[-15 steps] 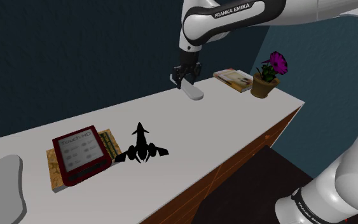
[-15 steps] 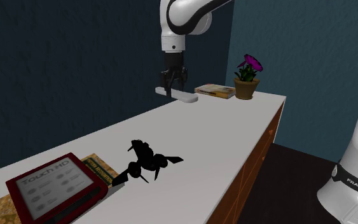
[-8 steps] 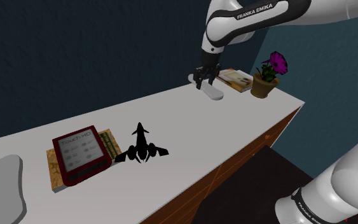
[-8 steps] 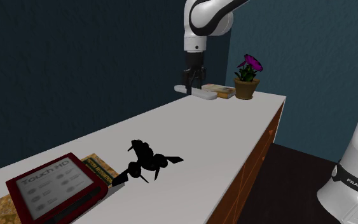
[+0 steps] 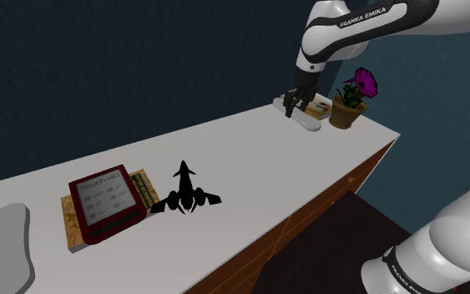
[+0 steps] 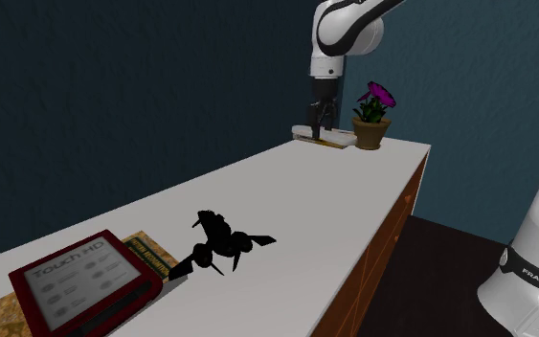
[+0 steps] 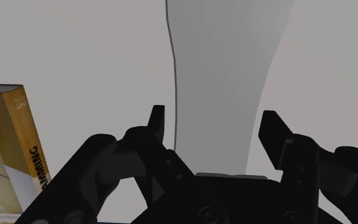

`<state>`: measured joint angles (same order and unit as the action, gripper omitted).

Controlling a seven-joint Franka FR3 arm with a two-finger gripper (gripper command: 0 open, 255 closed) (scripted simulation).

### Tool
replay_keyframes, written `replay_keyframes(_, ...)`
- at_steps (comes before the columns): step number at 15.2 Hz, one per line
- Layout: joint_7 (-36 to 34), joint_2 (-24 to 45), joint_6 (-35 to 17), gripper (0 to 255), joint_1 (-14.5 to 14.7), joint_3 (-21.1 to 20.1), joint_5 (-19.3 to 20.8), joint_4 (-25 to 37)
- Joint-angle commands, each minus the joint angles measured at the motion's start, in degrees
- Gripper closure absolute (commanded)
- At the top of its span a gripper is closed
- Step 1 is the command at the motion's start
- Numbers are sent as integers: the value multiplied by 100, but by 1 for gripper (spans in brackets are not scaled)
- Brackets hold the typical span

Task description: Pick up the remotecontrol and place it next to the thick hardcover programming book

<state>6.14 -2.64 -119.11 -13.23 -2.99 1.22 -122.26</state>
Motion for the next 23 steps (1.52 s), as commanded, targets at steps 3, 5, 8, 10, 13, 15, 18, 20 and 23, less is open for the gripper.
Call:
replay_keyframes(3, 557, -229, 8, 255, -262, 294, 18, -207)
replay_keyframes(5, 832, -308, -8, 255, -395, 446, 38, -296)
replay_keyframes(8, 916, -270, -167, 255, -436, 496, 45, -414)
replay_keyframes(10, 913, -207, -321, 255, -437, 497, 45, -505)
replay_keyframes(13, 910, -102, -552, 255, -438, 499, 46, -632)
replay_keyframes(15, 908, -26, -707, 255, -438, 500, 46, -711)
replay_keyframes(18, 905, 97, -939, 255, -439, 501, 46, -820)
replay_keyframes(20, 903, 185, -1093, 255, -440, 502, 45, -886)
replay_keyframes(23, 901, 304, -1292, 255, -441, 503, 45, -966)
